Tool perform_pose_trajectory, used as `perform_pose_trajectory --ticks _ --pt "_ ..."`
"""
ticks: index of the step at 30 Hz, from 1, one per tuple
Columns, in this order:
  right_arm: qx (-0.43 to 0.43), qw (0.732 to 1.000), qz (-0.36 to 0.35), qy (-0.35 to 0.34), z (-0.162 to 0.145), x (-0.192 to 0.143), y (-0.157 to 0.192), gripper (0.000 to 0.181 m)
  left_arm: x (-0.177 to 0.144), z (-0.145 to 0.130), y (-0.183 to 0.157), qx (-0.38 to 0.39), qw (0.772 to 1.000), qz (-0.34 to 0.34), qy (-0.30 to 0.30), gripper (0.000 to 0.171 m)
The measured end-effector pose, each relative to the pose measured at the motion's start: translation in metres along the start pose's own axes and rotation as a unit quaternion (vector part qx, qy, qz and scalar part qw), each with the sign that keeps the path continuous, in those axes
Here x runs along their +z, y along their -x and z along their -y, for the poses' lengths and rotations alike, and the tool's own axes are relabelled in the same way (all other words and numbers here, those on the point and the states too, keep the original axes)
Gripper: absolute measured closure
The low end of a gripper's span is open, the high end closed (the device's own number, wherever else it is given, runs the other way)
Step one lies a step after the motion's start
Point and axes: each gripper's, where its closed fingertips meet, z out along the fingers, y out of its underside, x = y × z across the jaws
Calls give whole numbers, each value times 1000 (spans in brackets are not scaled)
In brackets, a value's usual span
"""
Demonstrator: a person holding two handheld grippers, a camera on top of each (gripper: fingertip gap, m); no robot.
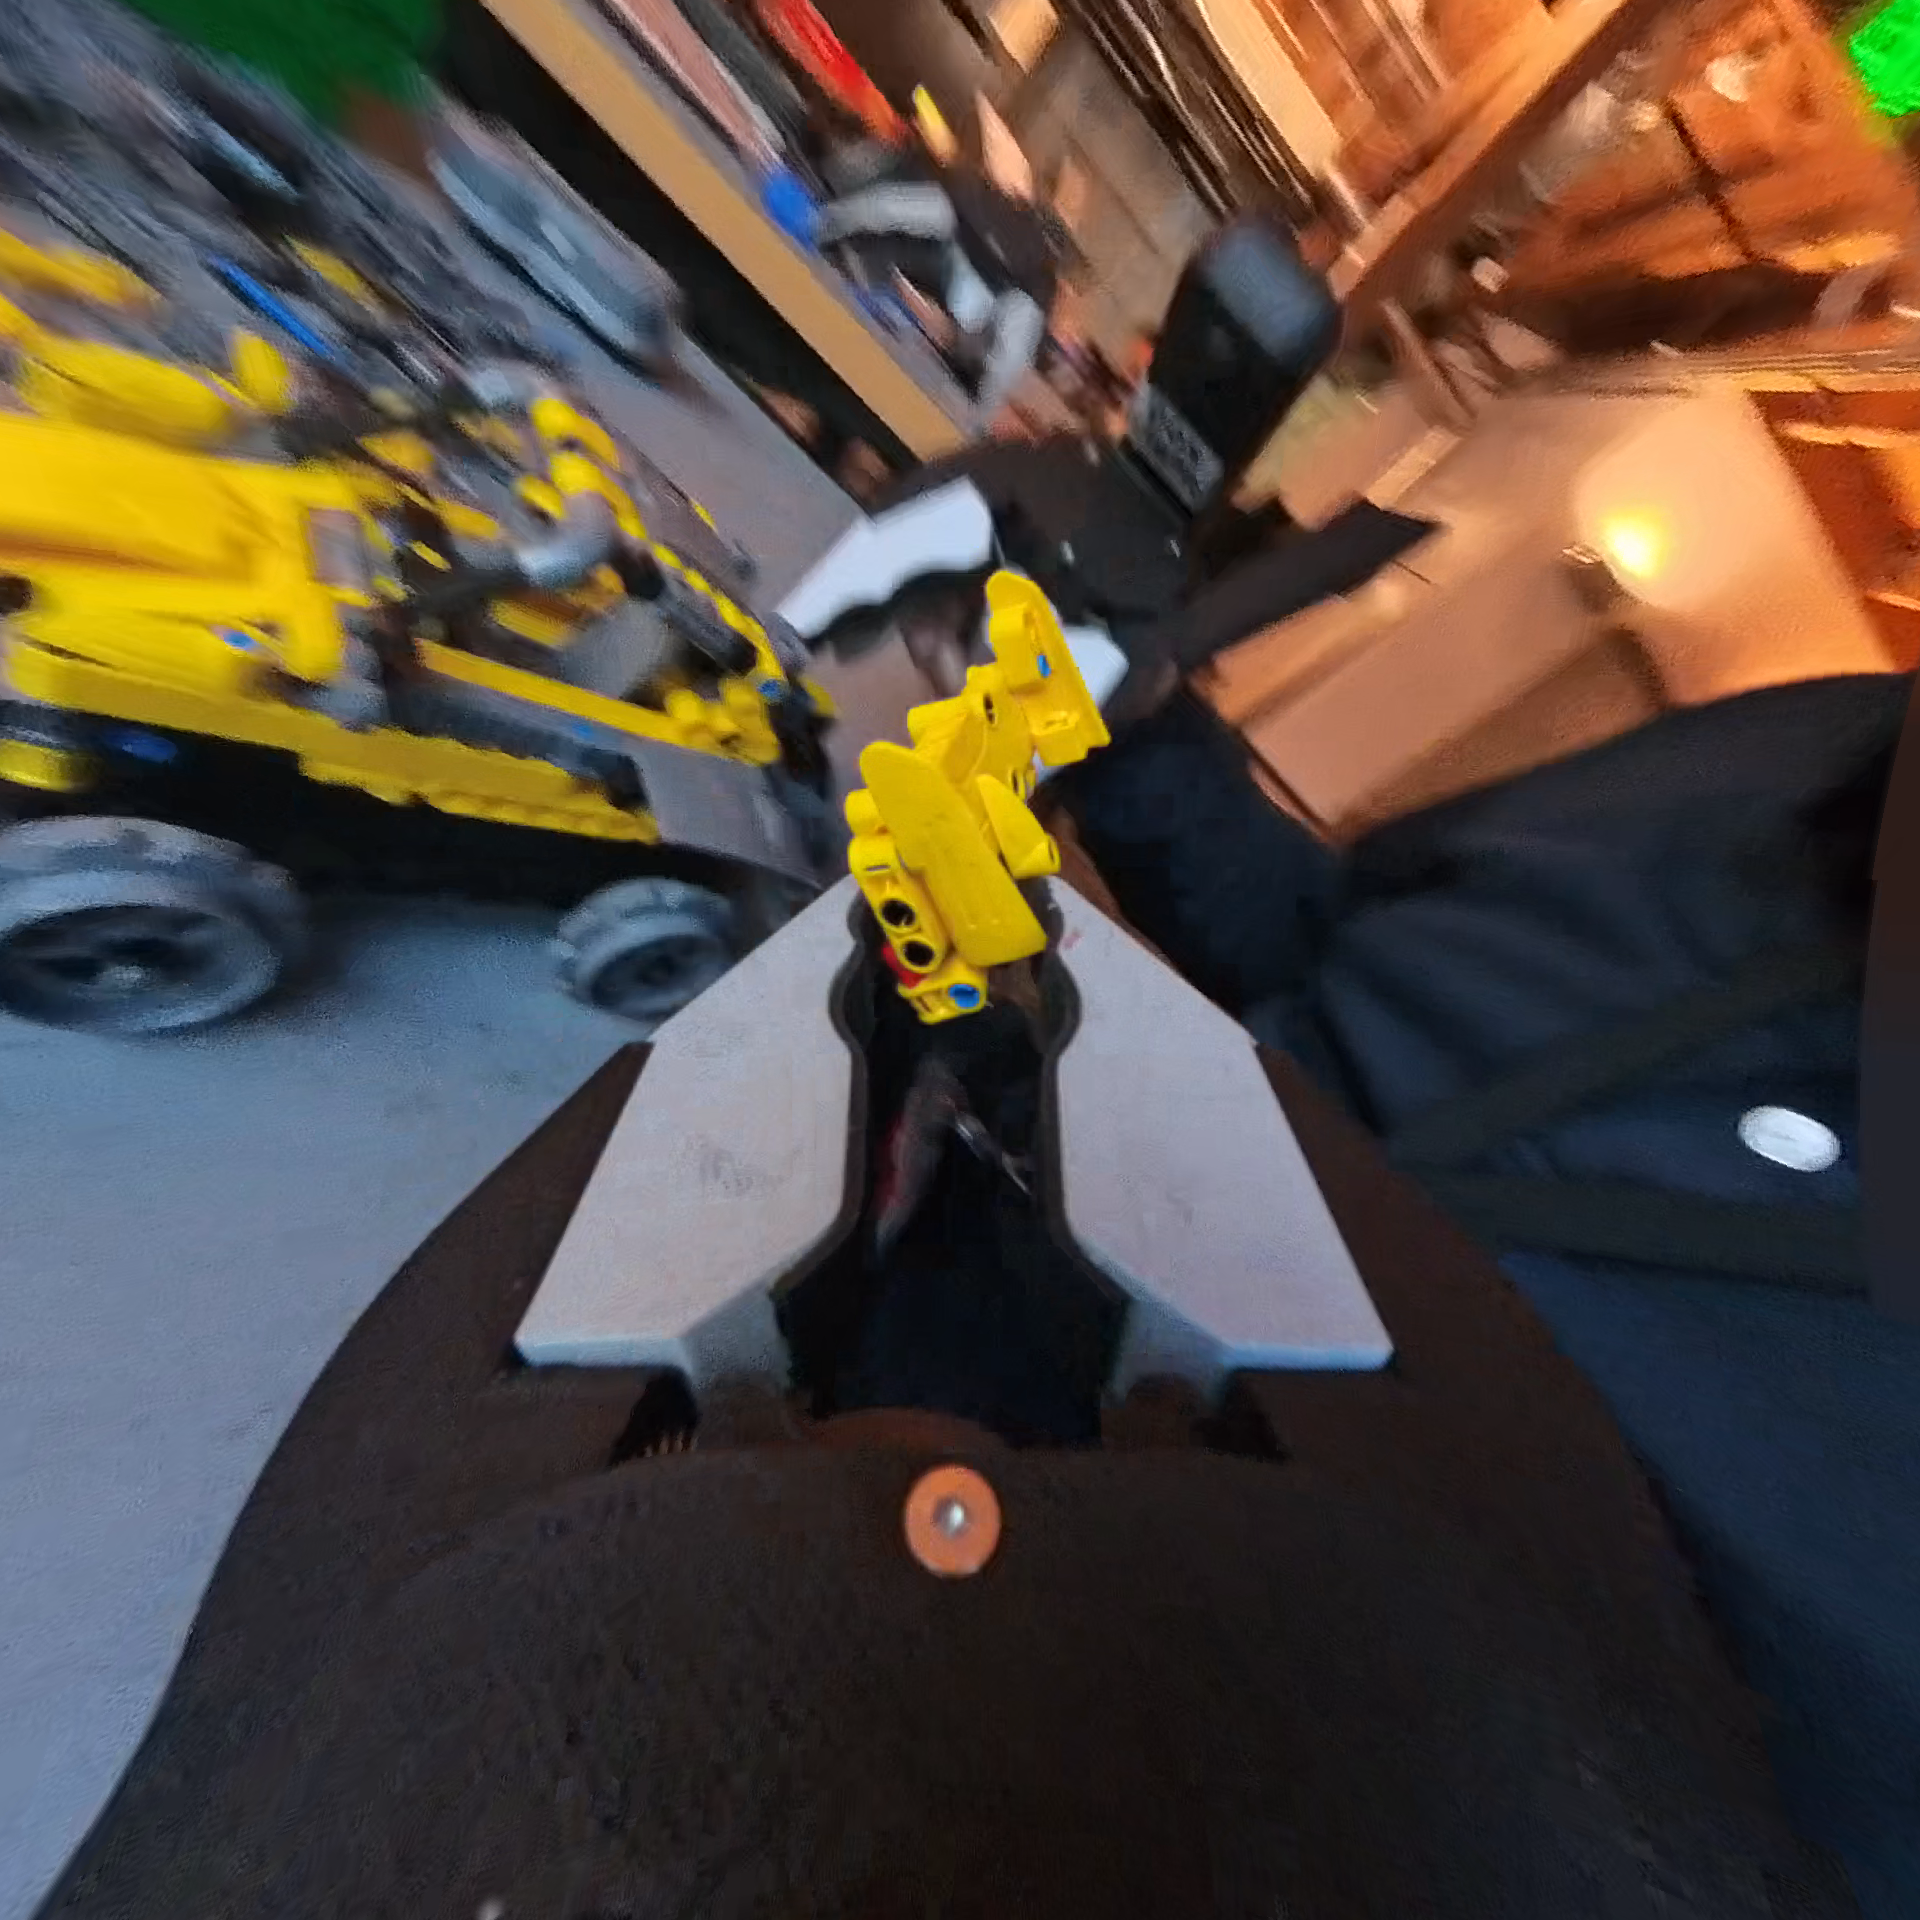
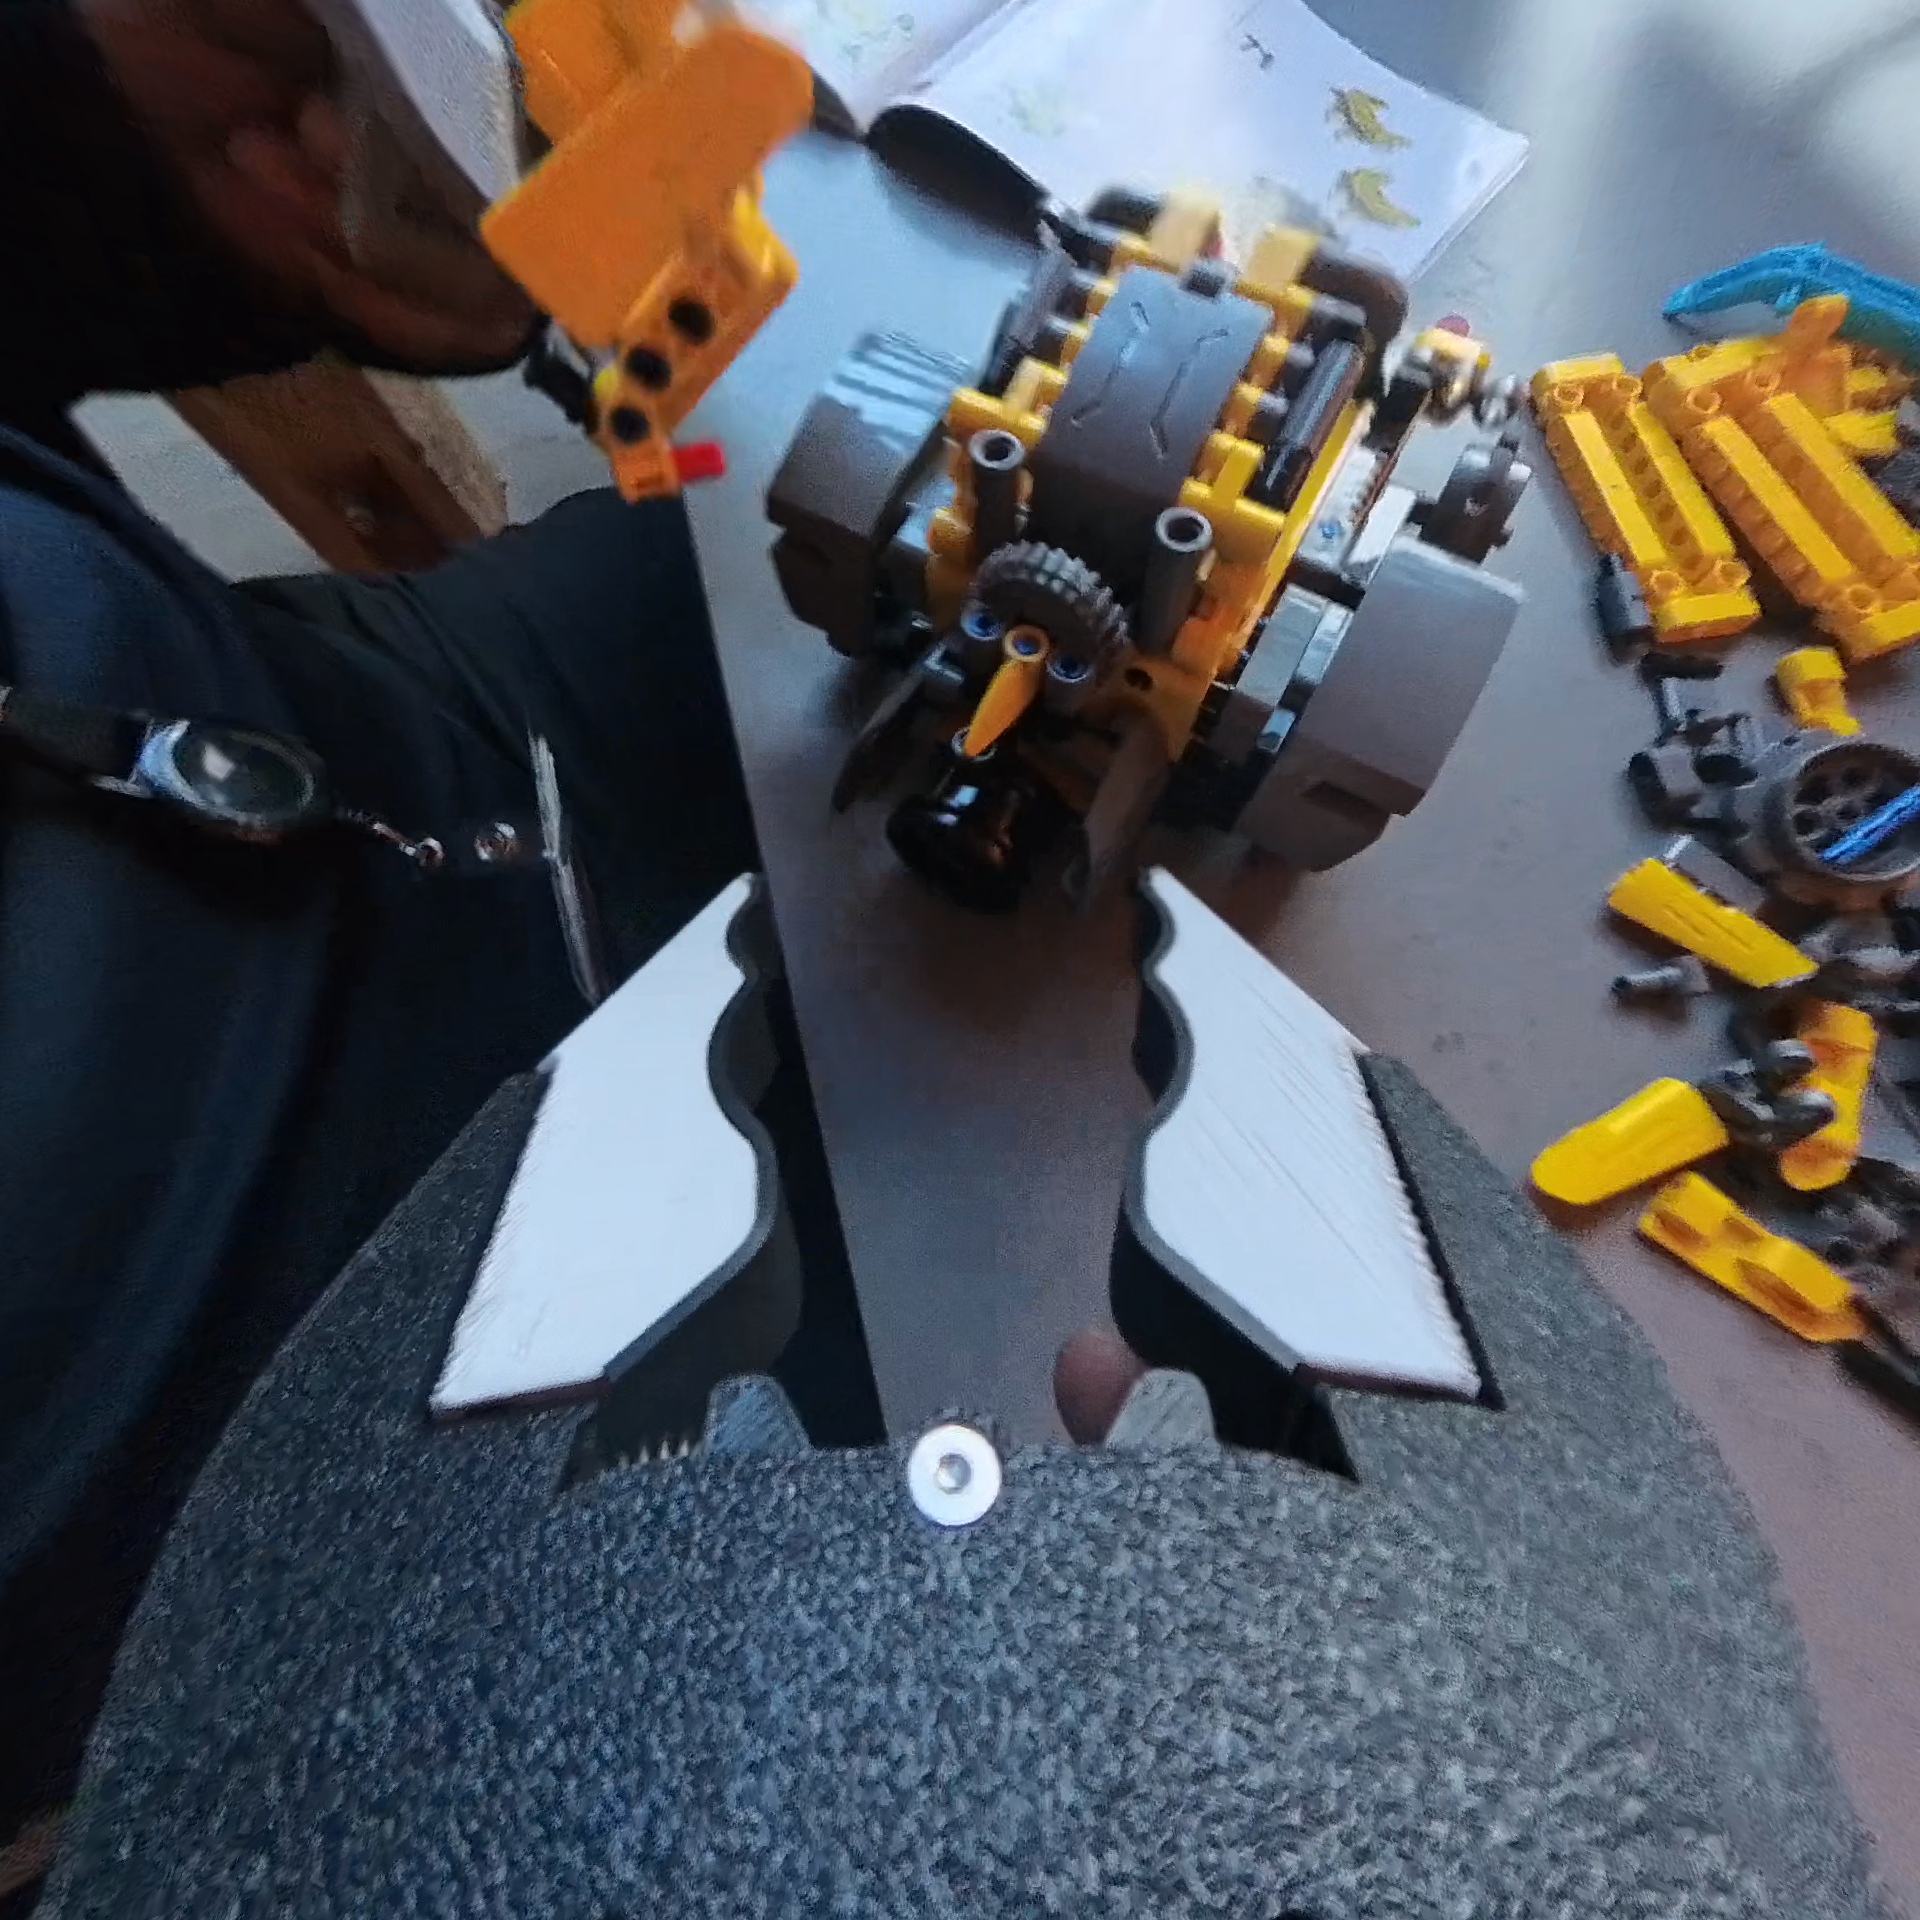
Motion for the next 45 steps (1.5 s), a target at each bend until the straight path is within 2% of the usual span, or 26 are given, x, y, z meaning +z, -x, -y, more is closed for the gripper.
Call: perform_pose_trajectory --ticks 2,4,6,9,13,15,18,22,26,30,33,36,39,40,42,43,44,45 --pt "-51 999 12 -7 14 -17 11 114 -1 -12 -16 -28 995 -63 68 146" --pt "-120 992 43 -18 37 -30 33 115 -2 -25 -32 -16 984 -101 145 146" --pt "-181 980 85 -25 60 -35 60 110 -1 -32 -48 15 969 -139 204 146" --pt "-240 960 142 -14 81 -34 89 101 0 -39 -69 8 937 -210 278 146" --pt "-264 939 218 11 93 -33 116 94 9 -42 -66 0 915 -217 340 146" --pt "-296 930 212 46 87 -25 119 92 8 -40 -73 -10 900 -241 363 146" --pt "-339 919 184 85 77 -14 116 88 4 -40 -75 20 880 -250 404 146" --pt "-341 920 176 83 78 -14 111 95 8 -30 -67 23 866 -231 442 146" --pt "-313 938 141 46 83 -19 93 95 15 -11 -60 8 868 -233 439 145" --pt "-276 959 62 4 82 -28 63 95 33 16 -50 -22 888 -222 401 147" --pt "-243 970 -14 -29 80 -48 35 96 61 45 -46 -58 904 -211 366 143" --pt "-185 977 -85 -67 75 -76 4 96 97 84 -38 -62 932 -180 307 138" --pt "-107 980 -147 -87 55 -95 -27 96 122 113 -13 -36 963 -97 251 131" --pt "-78 981 -159 -83 43 -96 -36 96 124 120 -1 -22 970 -59 233 124" --pt "-16 983 -176 -55 8 -90 -52 97 117 131 18 22 980 9 196 122" --pt "7 983 -180 -37 -10 -85 -58 120 108 134 22 44 982 28 183 121" --pt "24 981 -189 -31 -24 -81 -63 167 98 135 25 68 982 43 170 120" --pt "43 979 -197 -28 -38 -77 -69 178 87 135 33 90 981 68 157 122"
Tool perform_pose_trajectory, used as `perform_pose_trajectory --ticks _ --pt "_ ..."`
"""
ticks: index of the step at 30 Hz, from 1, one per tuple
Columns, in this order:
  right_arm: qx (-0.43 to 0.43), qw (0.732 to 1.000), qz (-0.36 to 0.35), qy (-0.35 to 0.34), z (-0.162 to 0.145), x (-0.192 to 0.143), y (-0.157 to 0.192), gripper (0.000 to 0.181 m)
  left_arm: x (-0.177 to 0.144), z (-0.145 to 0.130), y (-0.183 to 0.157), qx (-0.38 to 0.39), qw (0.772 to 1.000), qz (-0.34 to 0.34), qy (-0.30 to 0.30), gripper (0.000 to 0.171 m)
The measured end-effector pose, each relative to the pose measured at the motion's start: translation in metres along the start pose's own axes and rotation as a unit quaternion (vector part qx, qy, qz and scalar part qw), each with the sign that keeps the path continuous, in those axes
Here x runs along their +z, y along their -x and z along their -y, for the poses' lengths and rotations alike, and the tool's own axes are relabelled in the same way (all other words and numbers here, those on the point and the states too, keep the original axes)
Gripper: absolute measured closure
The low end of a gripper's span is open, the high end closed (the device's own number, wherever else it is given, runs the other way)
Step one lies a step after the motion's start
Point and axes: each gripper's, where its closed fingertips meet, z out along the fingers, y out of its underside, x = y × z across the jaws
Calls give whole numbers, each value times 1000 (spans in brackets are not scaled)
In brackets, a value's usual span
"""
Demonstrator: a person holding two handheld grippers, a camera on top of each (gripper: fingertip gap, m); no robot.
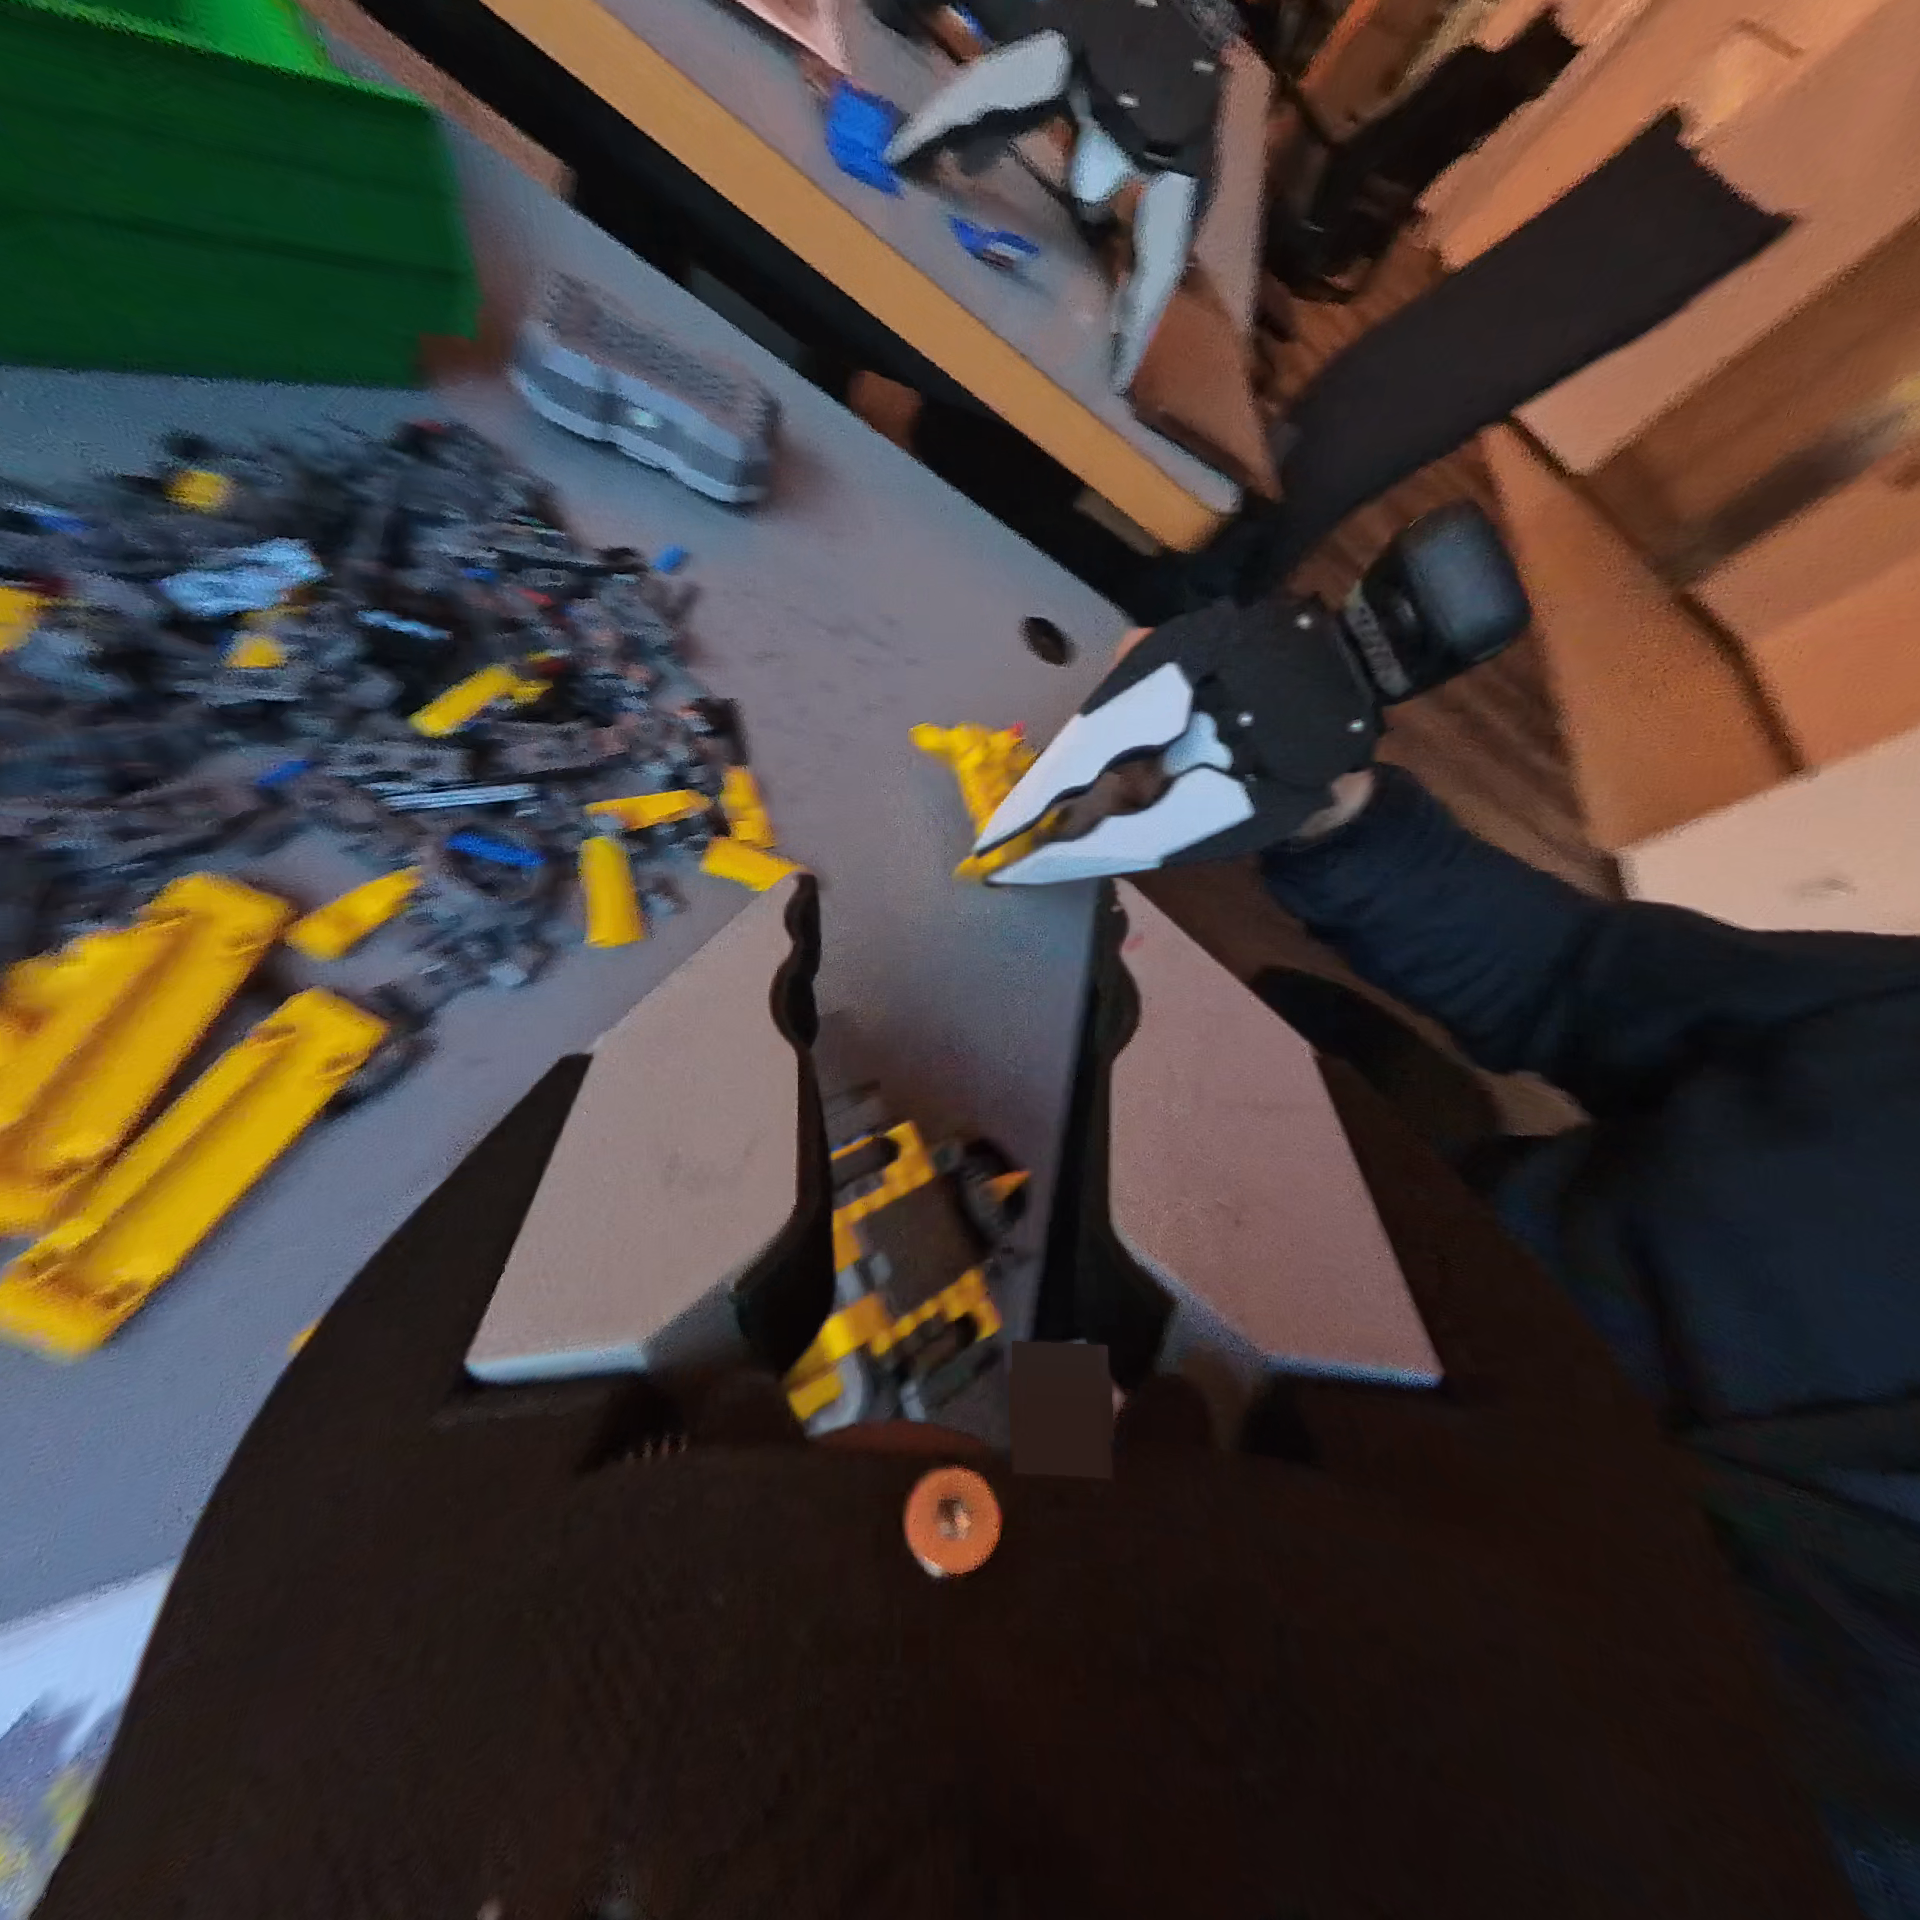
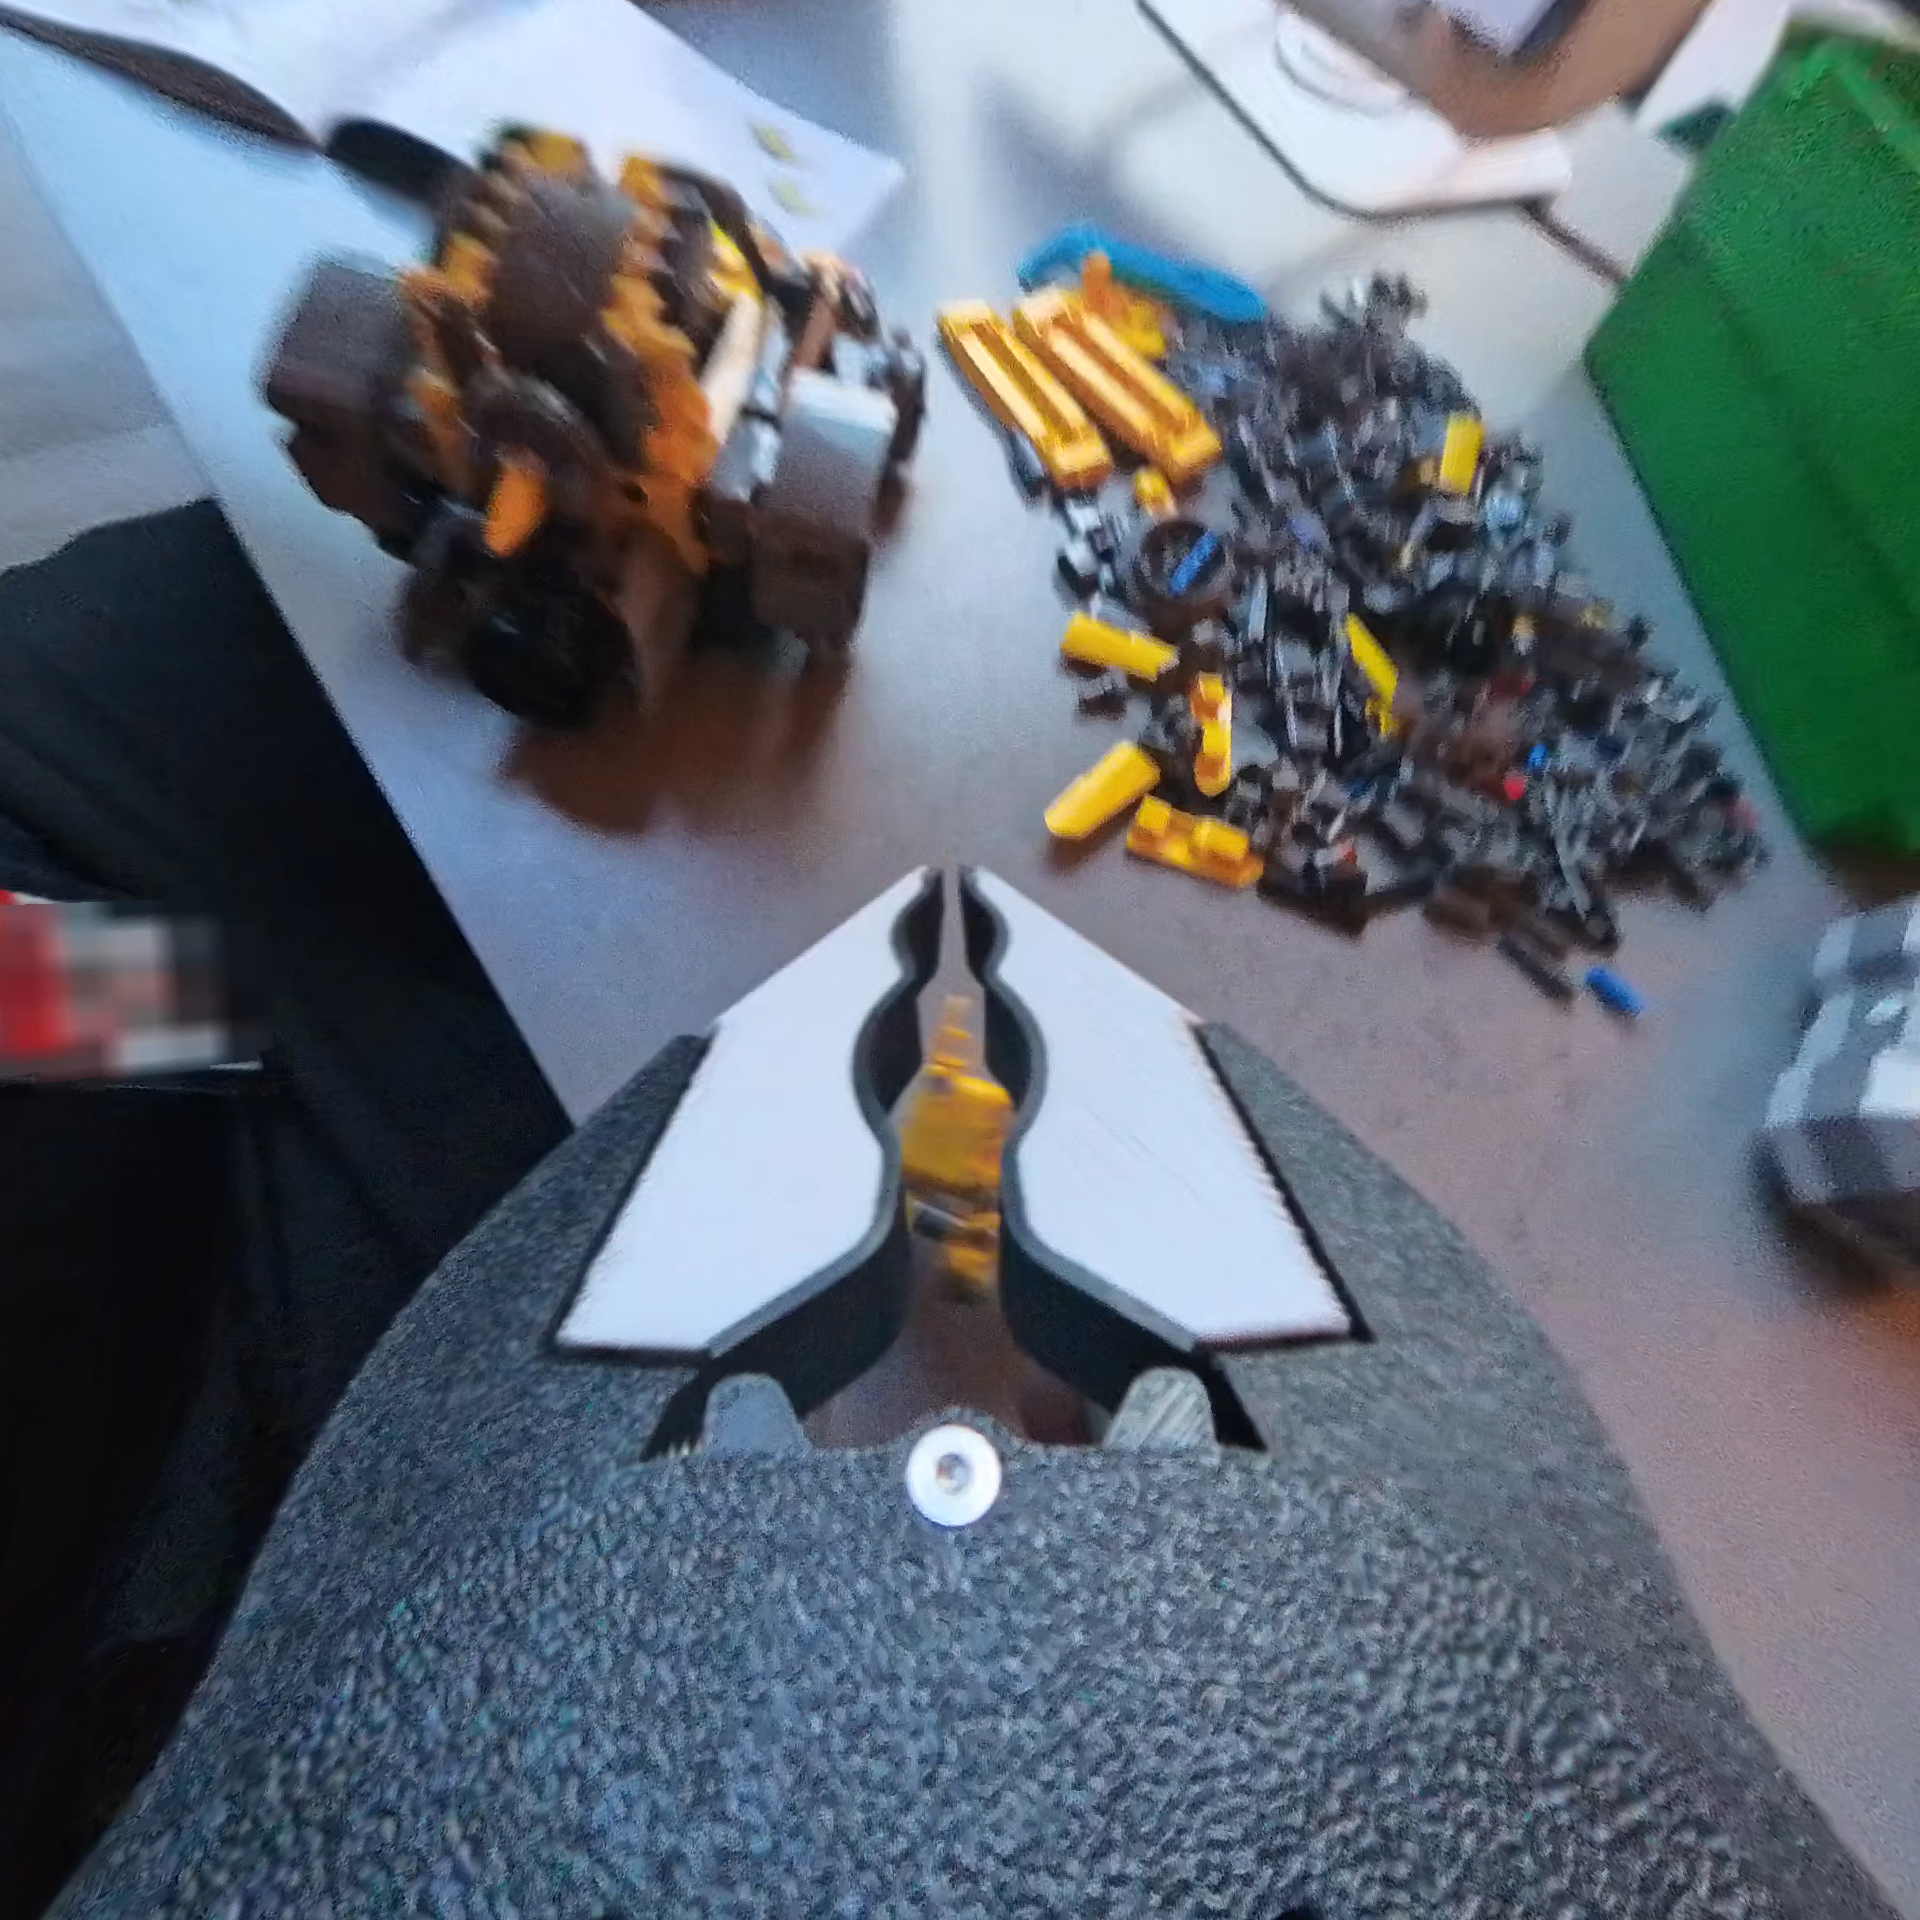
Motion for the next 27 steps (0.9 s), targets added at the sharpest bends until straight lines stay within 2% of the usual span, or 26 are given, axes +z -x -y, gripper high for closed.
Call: perform_pose_trajectory --ticks 1,2,3,5,8,13,17,18,22,23,25,27 --pt "17 1000 -2 13 -14 6 -4 160 -8 -6 10 4 999 31 -11 125" --pt "27 999 -27 9 -18 7 -14 126 -12 -15 18 -6 999 48 -15 127" --pt "25 999 -38 3 -20 7 -20 123 -15 -24 22 -24 998 53 -18 127" --pt "29 999 -37 10 -24 11 -28 129 -14 -40 19 -31 998 55 -25 127" --pt "40 999 -30 3 -17 9 -39 123 -7 -62 9 12 997 71 0 130" --pt "47 998 -31 -16 -3 -36 -54 113 -8 -86 -16 36 998 41 29 129" --pt "23 999 -2 50 -37 -60 -53 108 -16 -107 -25 48 997 33 41 129" --pt "23 997 -11 74 -48 -60 -58 107 -19 -111 -27 49 997 31 42 132" --pt "47 991 -12 128 -77 -50 -73 103 -32 -117 -36 55 998 28 29 127" --pt "56 988 -13 145 -84 -47 -77 102 -37 -117 -35 64 997 39 22 127" --pt "79 982 -6 171 -94 -43 -76 103 -50 -119 -16 75 991 105 23 119" --pt "92 977 21 191 -97 -42 -58 114 -66 -129 8 72 982 169 42 111"
